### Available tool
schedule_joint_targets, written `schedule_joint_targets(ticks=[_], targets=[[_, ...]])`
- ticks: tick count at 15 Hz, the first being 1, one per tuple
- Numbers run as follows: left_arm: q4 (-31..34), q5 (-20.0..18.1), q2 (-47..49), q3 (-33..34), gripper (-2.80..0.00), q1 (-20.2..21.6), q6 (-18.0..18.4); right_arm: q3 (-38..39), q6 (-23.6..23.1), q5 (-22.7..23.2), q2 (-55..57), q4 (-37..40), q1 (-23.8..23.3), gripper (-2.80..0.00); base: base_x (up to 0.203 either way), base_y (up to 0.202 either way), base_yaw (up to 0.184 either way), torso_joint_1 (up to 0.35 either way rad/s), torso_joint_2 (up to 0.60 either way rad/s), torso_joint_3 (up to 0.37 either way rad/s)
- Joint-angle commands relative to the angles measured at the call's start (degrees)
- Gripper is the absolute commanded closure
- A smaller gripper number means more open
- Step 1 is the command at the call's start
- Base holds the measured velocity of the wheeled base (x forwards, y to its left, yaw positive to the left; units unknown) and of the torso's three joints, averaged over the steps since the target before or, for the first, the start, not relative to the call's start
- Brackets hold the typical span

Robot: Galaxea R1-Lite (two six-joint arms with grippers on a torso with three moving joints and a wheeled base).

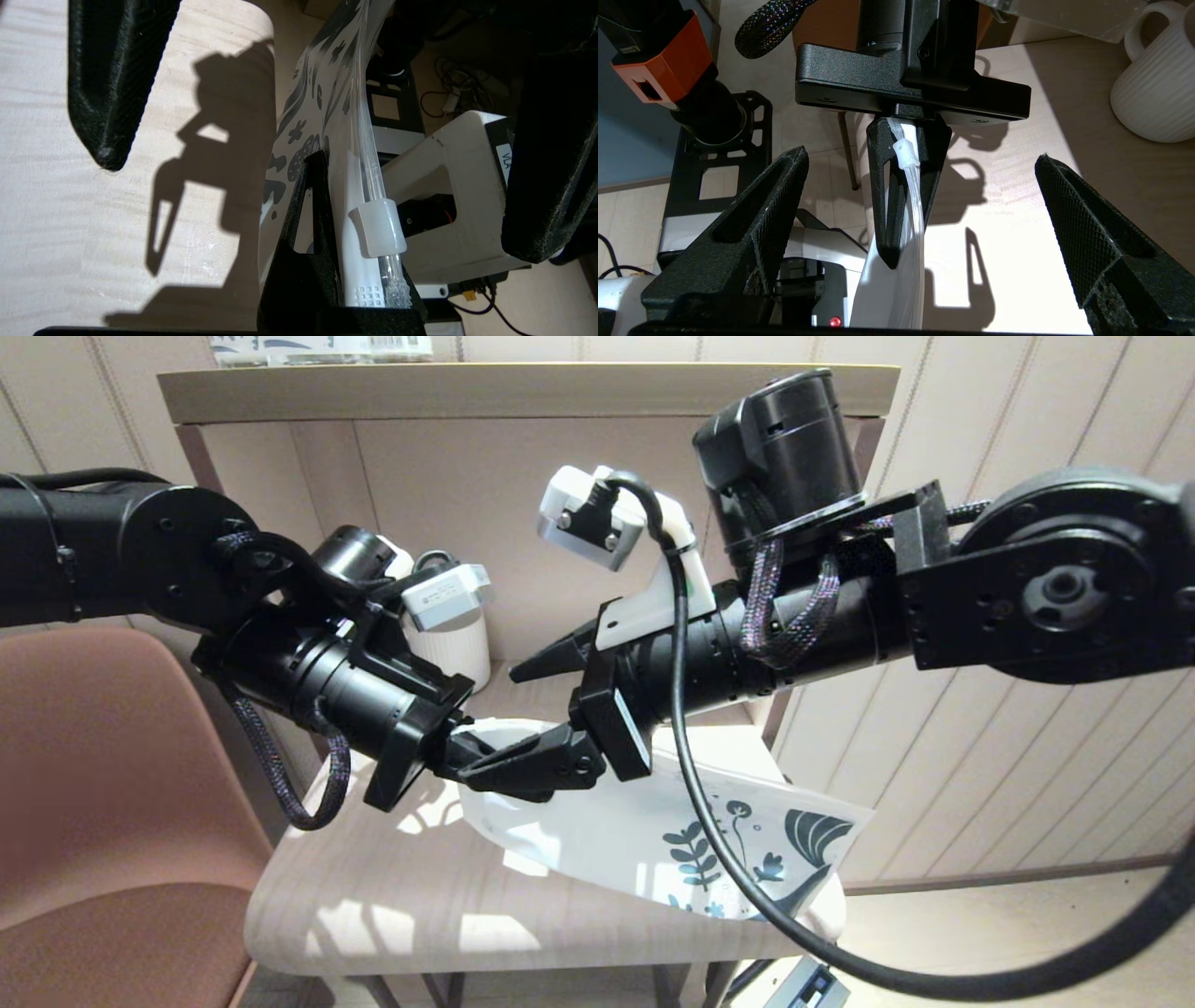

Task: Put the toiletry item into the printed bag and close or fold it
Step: Close the strorage bag and place it on the desk

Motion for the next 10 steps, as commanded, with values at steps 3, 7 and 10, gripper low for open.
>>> schedule_joint_targets(ticks=[3, 7, 10], targets=[[0.2, -0.3, -0.3, 0.0, 0.0, 0.0, 0.3, 0.0, -0.1, 0.3, 0.0, 0.1, 0.2, 0.0, 0.0, 0.0, 0.0, 0.0, 0.0, 0.0], [0.2, -0.3, -0.1, -0.5, 0.0, 0.1, 0.3, 0.1, 0.8, 0.4, 0.0, 0.1, 0.2, 0.0, 0.0, 0.0, 0.0, 0.0, 0.0, 0.0], [0.2, -0.3, 0.0, -0.6, 0.0, 0.1, 0.3, 0.5, 1.1, 0.5, -0.5, 0.1, 0.2, 0.0, 0.0, 0.0, 0.0, 0.0, 0.0, 0.0]])
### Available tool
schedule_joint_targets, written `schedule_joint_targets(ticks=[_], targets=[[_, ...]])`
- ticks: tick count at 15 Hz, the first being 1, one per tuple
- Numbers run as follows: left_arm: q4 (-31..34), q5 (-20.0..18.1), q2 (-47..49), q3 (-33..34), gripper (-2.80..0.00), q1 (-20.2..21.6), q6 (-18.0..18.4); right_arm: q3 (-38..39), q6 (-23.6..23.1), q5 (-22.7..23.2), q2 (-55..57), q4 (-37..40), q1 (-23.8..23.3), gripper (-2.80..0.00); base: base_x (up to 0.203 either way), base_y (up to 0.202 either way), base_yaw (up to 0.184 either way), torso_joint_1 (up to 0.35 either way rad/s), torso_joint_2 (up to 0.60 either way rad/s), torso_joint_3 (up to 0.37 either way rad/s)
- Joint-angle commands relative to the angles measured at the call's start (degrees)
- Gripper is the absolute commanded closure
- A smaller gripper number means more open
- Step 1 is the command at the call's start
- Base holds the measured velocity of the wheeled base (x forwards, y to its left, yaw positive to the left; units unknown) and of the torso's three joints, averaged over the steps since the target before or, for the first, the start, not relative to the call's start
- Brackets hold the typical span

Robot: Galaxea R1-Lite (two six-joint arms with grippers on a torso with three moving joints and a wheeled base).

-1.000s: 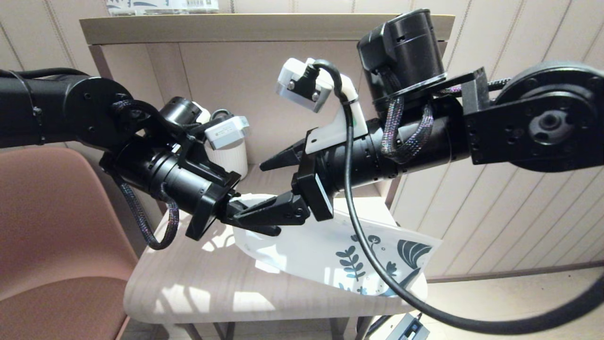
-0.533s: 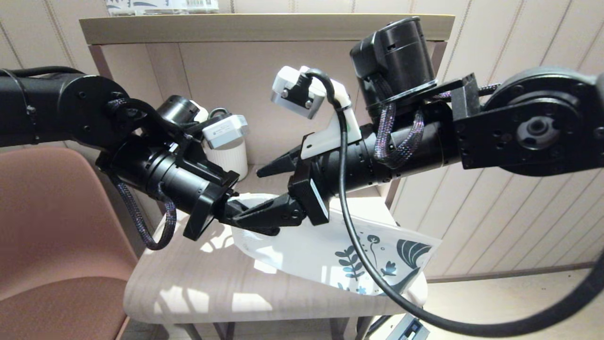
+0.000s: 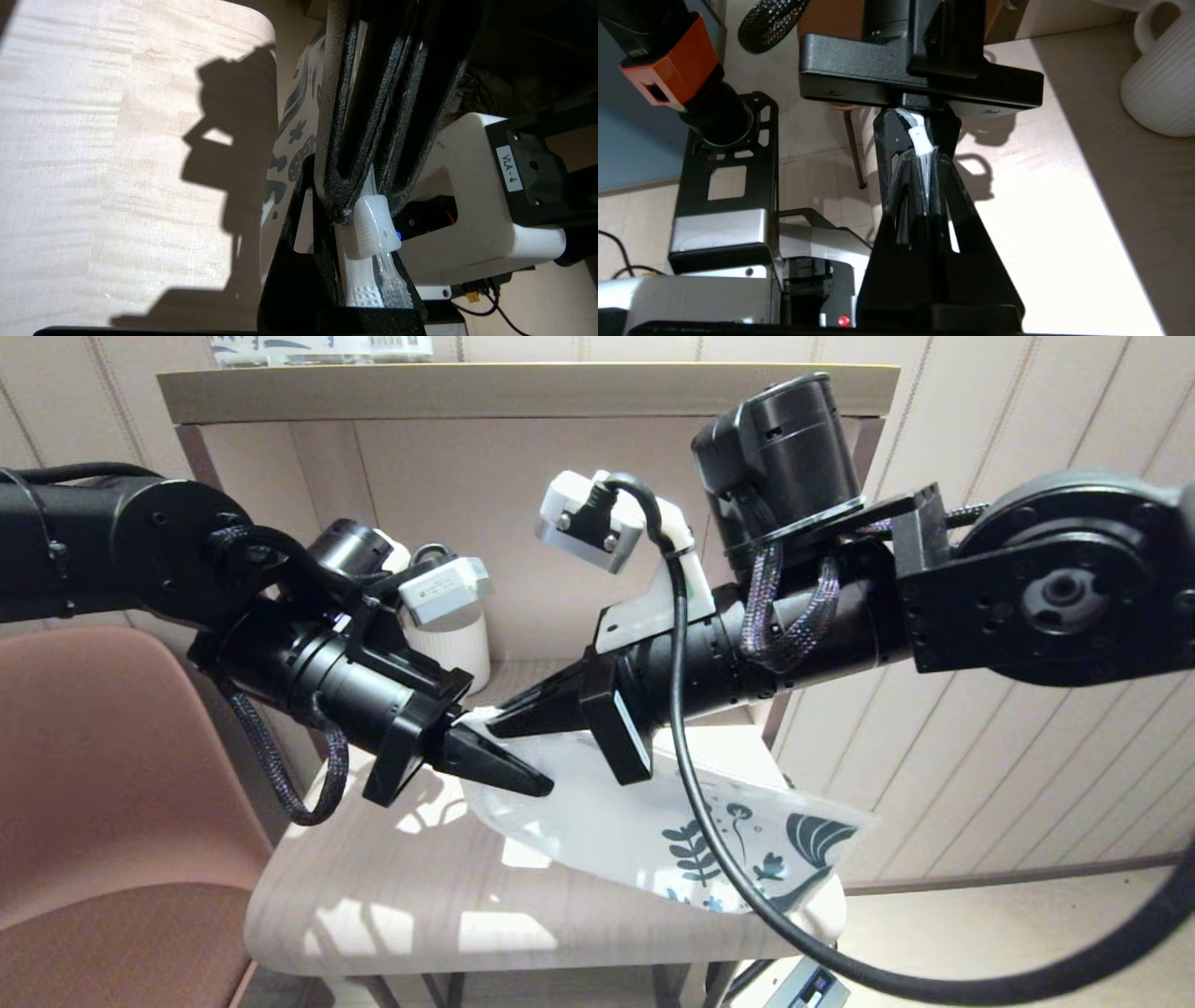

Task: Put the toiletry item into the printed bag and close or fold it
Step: Close the strorage bag and place it on the desk

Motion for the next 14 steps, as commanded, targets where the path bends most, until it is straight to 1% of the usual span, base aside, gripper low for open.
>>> schedule_joint_targets(ticks=[1, 12, 13, 14], targets=[[0.3, -0.3, 0.0, 0.0, 0.0, 0.0, 0.3, 0.4, -0.2, 0.2, -0.5, -0.1, 0.0, 0.0, 0.0, 0.0, 0.0, 0.0, 0.0, 0.0], [-0.9, -0.5, -0.3, 1.2, 0.0, 0.0, 0.2, 0.5, -0.2, -0.1, -0.2, -0.6, 0.6, 0.0, 0.0, 0.0, 0.0, 0.0, 0.0, 0.0], [-1.0, -0.5, -0.3, 1.1, 0.0, 0.0, 0.2, 0.3, -0.2, -0.1, -0.2, -0.6, 0.6, -2.8, 0.0, 0.0, 0.0, 0.0, 0.0, 0.0], [-1.0, -0.5, -0.4, 1.1, 0.0, 0.0, 0.2, -0.1, -0.2, -0.1, -0.1, -0.6, 0.6, -2.8, 0.0, 0.0, 0.0, 0.0, 0.0, 0.0]])
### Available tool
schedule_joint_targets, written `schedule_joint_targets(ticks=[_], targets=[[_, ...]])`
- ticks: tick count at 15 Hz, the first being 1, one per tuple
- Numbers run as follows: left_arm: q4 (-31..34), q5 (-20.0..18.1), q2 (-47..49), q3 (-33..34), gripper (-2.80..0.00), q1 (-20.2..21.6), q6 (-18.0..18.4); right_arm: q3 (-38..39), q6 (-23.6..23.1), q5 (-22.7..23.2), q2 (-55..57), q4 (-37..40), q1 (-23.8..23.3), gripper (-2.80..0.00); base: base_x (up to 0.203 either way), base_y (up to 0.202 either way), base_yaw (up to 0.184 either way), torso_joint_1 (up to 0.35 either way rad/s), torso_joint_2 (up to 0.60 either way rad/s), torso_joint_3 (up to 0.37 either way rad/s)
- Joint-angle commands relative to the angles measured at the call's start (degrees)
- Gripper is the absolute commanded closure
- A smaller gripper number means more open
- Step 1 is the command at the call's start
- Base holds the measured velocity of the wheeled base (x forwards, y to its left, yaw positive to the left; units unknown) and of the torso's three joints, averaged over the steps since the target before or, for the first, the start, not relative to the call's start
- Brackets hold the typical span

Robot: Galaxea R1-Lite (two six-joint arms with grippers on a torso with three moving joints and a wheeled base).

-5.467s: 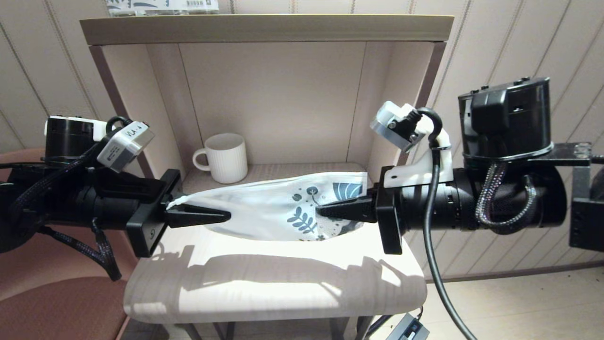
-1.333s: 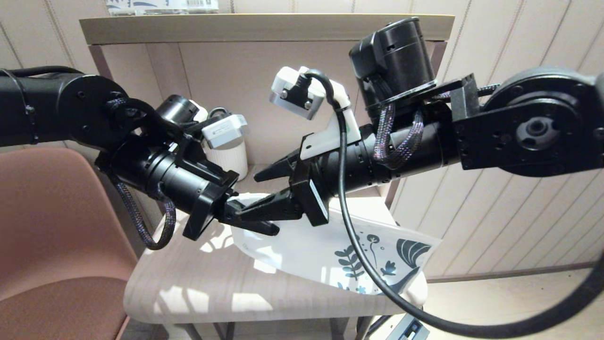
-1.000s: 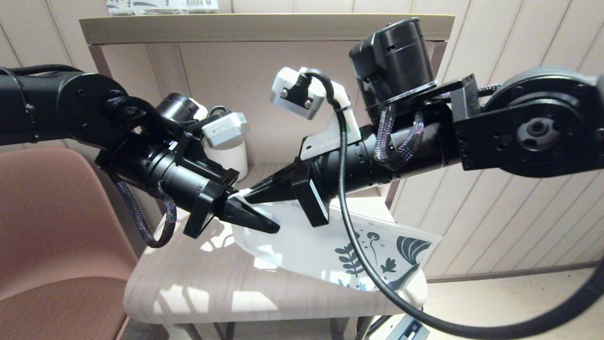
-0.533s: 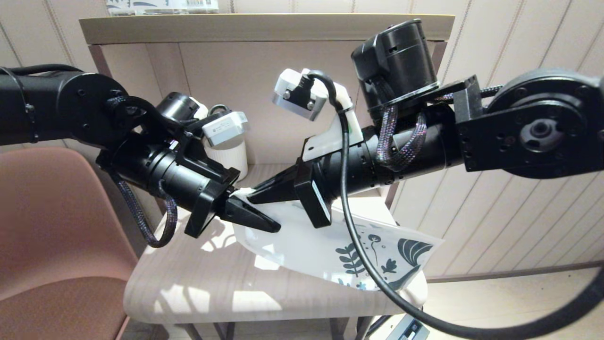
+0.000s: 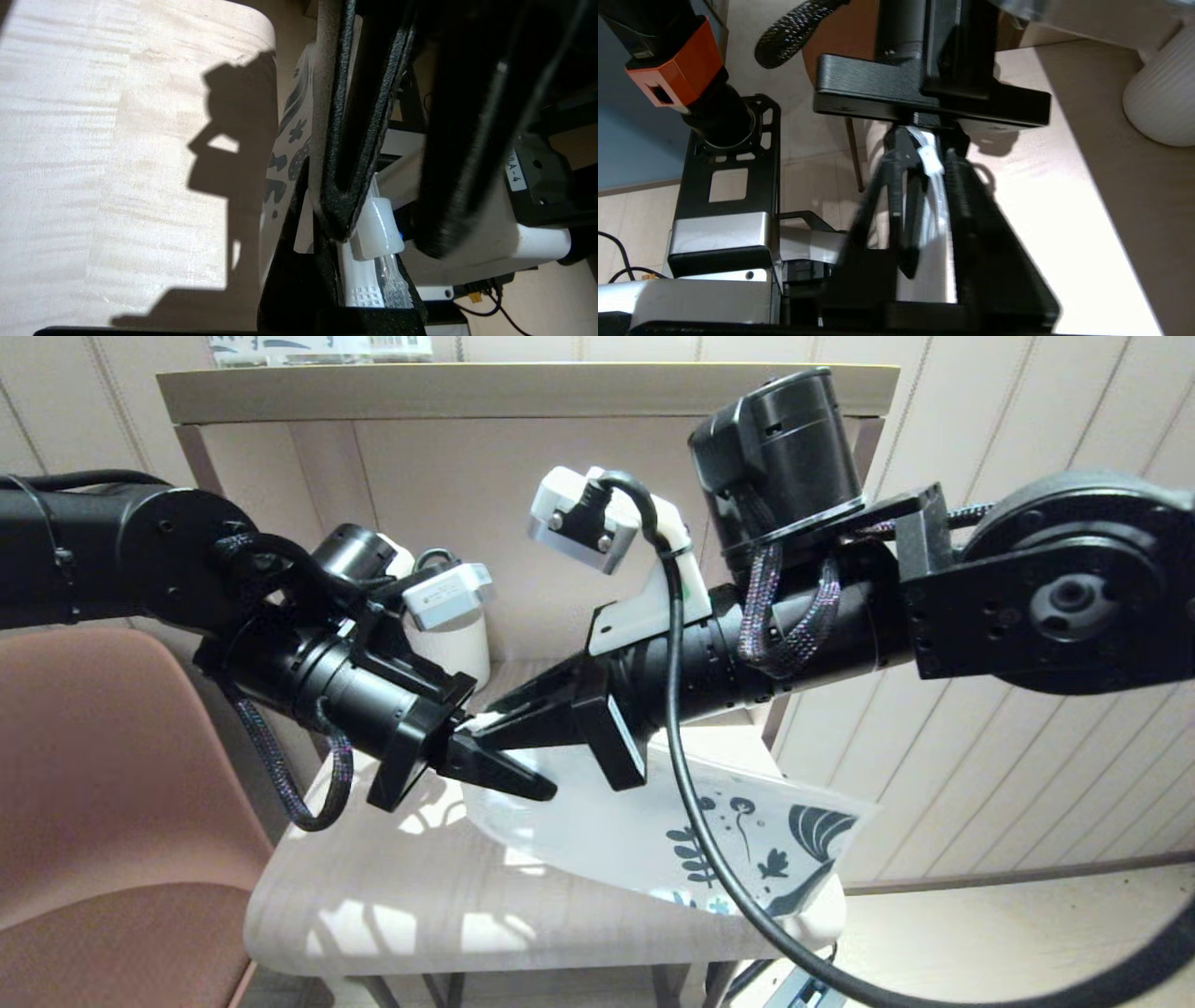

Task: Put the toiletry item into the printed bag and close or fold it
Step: Close the strorage bag and place it on the desk

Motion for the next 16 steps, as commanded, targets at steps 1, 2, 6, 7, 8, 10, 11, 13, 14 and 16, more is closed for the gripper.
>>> schedule_joint_targets(ticks=[1, 2, 6, 7, 8, 10, 11, 13, 14, 16], targets=[[0.2, -0.8, -0.3, 0.1, 0.0, 0.1, 0.2, -0.6, 0.0, 0.2, 0.2, 0.3, 0.1, -2.8, 0.0, 0.0, 0.0, 0.0, 0.0, 0.0], [0.1, -1.6, -0.5, 0.2, 0.0, 0.1, 0.2, -1.1, 0.0, 0.2, 0.4, 0.2, 0.4, 0.0, 0.0, 0.0, 0.0, 0.0, 0.0, 0.0], [-0.1, -2.0, -0.6, 0.2, 0.0, 0.1, 0.0, -1.6, 0.0, 0.1, 0.6, 0.3, 0.4, 0.0, 0.0, 0.0, 0.0, 0.0, 0.0, 0.0], [-0.1, -2.0, -0.6, 0.2, 0.0, 0.1, 0.0, -1.6, 0.0, 0.1, 0.6, 0.3, 0.5, 0.0, 0.0, 0.0, 0.0, 0.0, 0.0, 0.0], [-0.1, -2.0, -0.6, 0.2, 0.0, 0.1, 0.0, -1.7, 0.0, 0.1, 0.6, 0.2, 0.5, 0.0, 0.0, 0.0, 0.0, 0.0, 0.0, 0.0], [-0.1, -1.9, -0.6, 0.2, 0.0, 0.1, 0.1, -1.6, 0.0, 0.2, 0.6, 0.2, 0.5, 0.0, 0.0, 0.0, 0.0, 0.0, 0.0, 0.0], [-0.1, -1.9, -0.6, 0.3, 0.0, 0.1, 0.1, -1.6, -0.1, 0.1, 0.7, 0.2, 0.5, 0.0, 0.0, 0.0, 0.0, 0.0, 0.0, 0.0], [-0.1, -1.6, -0.6, 0.4, 0.0, 0.1, 0.2, -1.0, -0.3, 0.1, 0.5, 0.2, 0.4, 0.0, 0.0, 0.0, 0.0, 0.0, 0.0, 0.0], [-0.1, -1.6, -0.6, 0.3, 0.0, 0.1, 0.2, -0.6, -0.5, 0.0, 0.2, 0.1, 0.2, 0.0, 0.0, 0.0, 0.0, 0.0, 0.0, 0.0], [-0.1, -1.6, -0.6, 0.1, 0.0, 0.1, 0.2, 1.0, -0.7, 0.0, -0.5, -0.1, -0.2, 0.0, 0.0, 0.0, 0.0, 0.0, 0.0, 0.0]])
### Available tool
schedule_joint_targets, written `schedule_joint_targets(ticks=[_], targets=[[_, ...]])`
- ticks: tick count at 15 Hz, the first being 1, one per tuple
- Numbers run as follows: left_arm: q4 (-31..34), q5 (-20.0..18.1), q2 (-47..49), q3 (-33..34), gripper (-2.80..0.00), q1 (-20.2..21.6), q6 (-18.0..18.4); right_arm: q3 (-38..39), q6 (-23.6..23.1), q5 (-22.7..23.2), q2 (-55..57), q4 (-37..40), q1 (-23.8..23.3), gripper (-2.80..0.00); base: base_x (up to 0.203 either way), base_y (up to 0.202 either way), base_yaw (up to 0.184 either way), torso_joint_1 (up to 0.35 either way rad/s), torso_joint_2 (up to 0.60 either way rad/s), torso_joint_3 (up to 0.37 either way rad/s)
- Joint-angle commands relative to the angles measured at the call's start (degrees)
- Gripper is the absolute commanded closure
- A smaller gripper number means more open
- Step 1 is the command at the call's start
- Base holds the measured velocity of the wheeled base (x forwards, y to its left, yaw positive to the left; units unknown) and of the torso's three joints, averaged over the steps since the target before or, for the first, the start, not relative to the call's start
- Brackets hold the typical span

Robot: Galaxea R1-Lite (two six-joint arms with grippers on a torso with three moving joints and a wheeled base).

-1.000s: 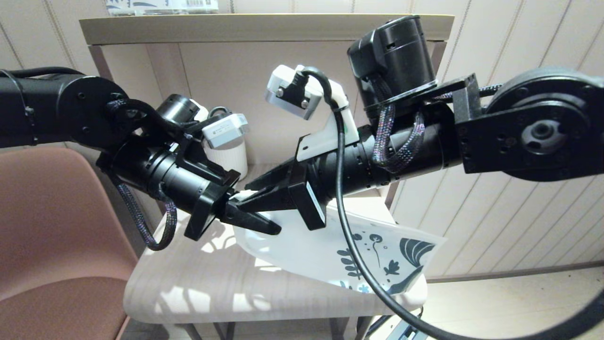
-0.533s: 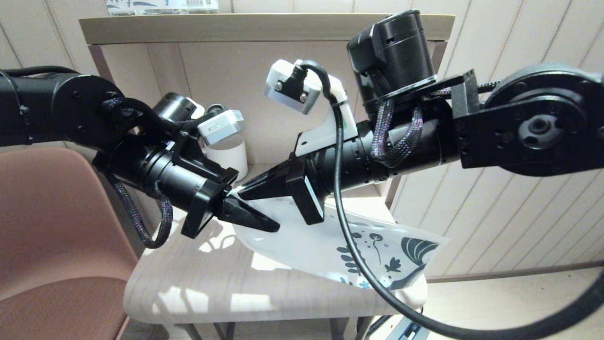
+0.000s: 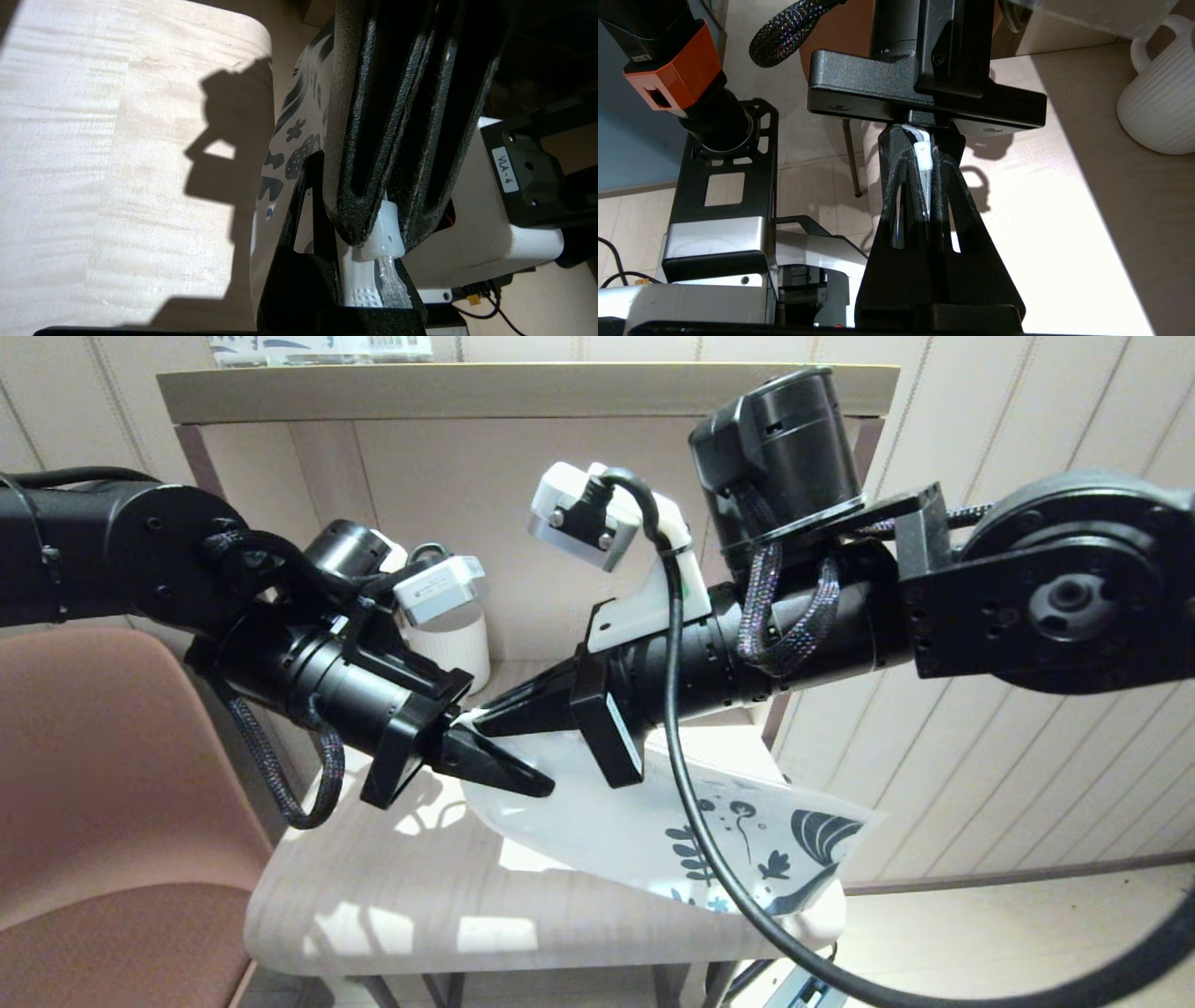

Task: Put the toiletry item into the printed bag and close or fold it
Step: Close the strorage bag and place it on the desk

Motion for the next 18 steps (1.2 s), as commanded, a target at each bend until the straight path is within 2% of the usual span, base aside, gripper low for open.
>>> schedule_joint_targets(ticks=[1, 13, 18], targets=[[0.3, -0.4, -0.3, 0.0, 0.0, 0.1, 0.3, 1.4, -0.1, 0.1, -1.1, 0.1, -0.3, 0.0, 0.0, 0.0, 0.0, 0.0, 0.0, 0.0], [0.3, -0.2, -0.4, 0.6, 0.0, 0.0, 0.5, 6.0, -0.2, 0.0, -5.8, 0.0, -3.9, 0.0, 0.0, 0.0, 0.0, 0.0, 0.0, 0.0], [-0.9, -0.2, -0.9, 1.6, 0.0, 0.1, 0.6, 11.3, -0.2, 0.4, -10.5, 0.0, -7.6, 0.0, 0.0, 0.0, 0.0, 0.0, 0.0, 0.0]])
